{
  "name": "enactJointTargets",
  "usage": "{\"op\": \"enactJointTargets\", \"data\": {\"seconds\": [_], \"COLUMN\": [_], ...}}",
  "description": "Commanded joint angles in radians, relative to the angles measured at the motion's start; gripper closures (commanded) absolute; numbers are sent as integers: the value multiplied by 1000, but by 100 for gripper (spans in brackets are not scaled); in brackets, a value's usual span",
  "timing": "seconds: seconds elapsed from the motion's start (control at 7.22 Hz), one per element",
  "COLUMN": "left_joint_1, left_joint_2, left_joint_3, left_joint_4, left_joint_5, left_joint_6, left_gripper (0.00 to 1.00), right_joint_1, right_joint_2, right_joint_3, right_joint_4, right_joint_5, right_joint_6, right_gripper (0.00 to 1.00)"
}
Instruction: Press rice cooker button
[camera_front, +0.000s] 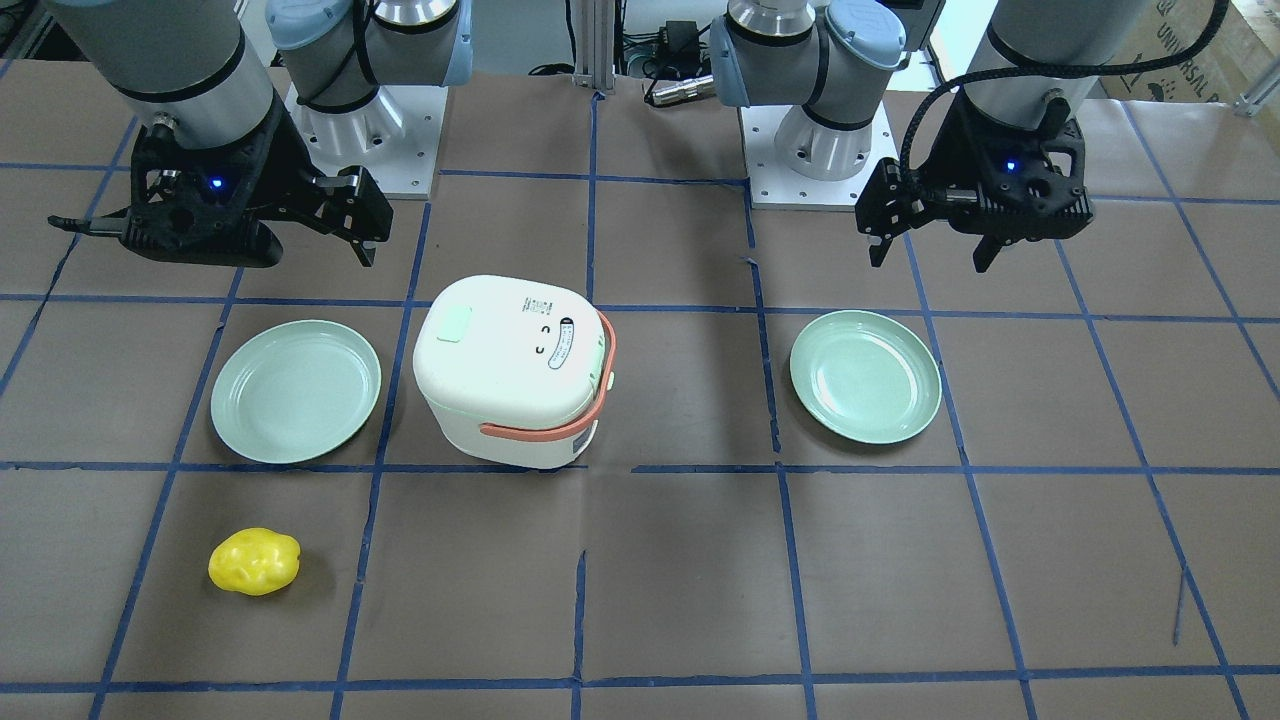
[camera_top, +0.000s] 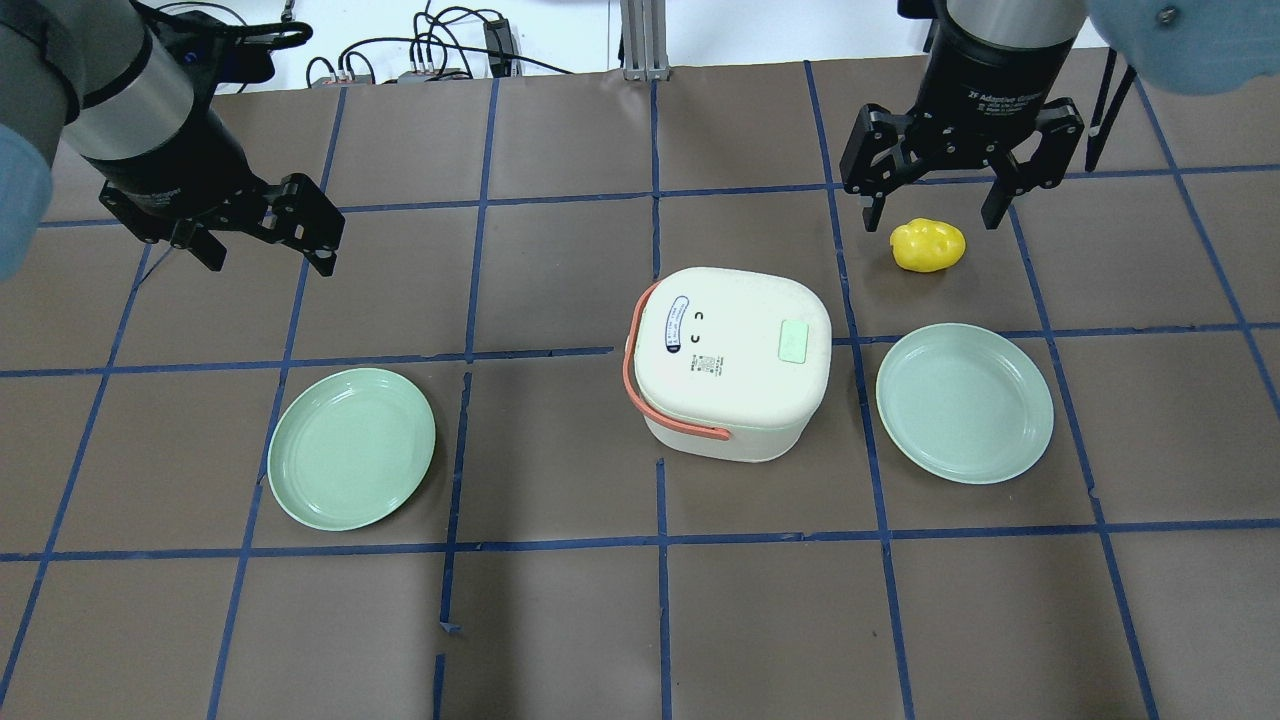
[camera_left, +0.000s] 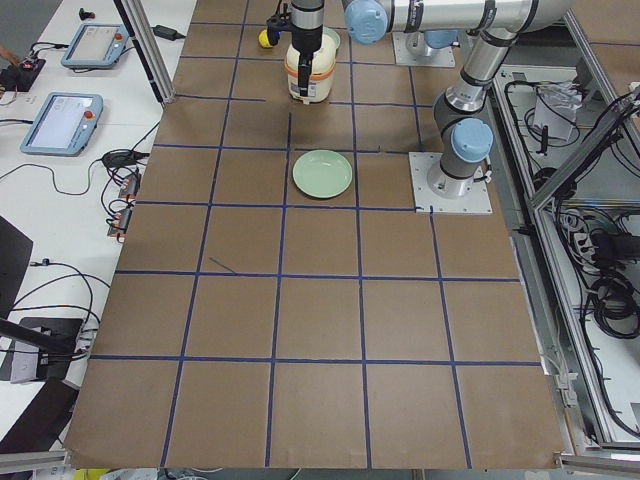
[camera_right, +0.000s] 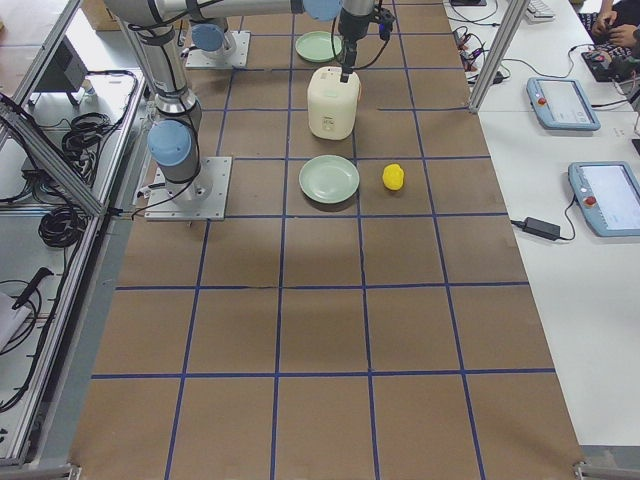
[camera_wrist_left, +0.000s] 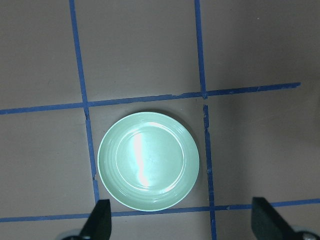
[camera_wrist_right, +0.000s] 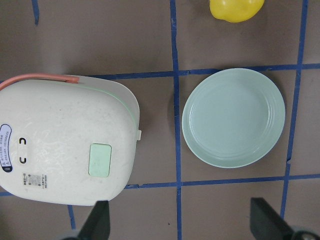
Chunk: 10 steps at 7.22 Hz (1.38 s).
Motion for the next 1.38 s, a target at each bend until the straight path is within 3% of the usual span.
{"op": "enactJointTargets", "data": {"seconds": [0.0,0.42,0.55,0.83,0.97,1.25], "left_joint_1": [0,0,0,0,0,0], "left_joint_2": [0,0,0,0,0,0], "left_joint_3": [0,0,0,0,0,0], "left_joint_4": [0,0,0,0,0,0], "left_joint_5": [0,0,0,0,0,0], "left_joint_6": [-1,-1,-1,-1,-1,1], "left_gripper": [0,0,0,0,0,0], "right_joint_1": [1,41,47,66,77,107], "right_joint_2": [6,29,24,24,23,33], "right_joint_3": [0,46,89,126,138,153], "right_joint_4": [-4,-122,-183,-208,-208,-234], "right_joint_5": [1,1,1,3,4,26], "right_joint_6": [6,15,49,71,71,98], "right_gripper": [0,3,13,57,71,79]}}
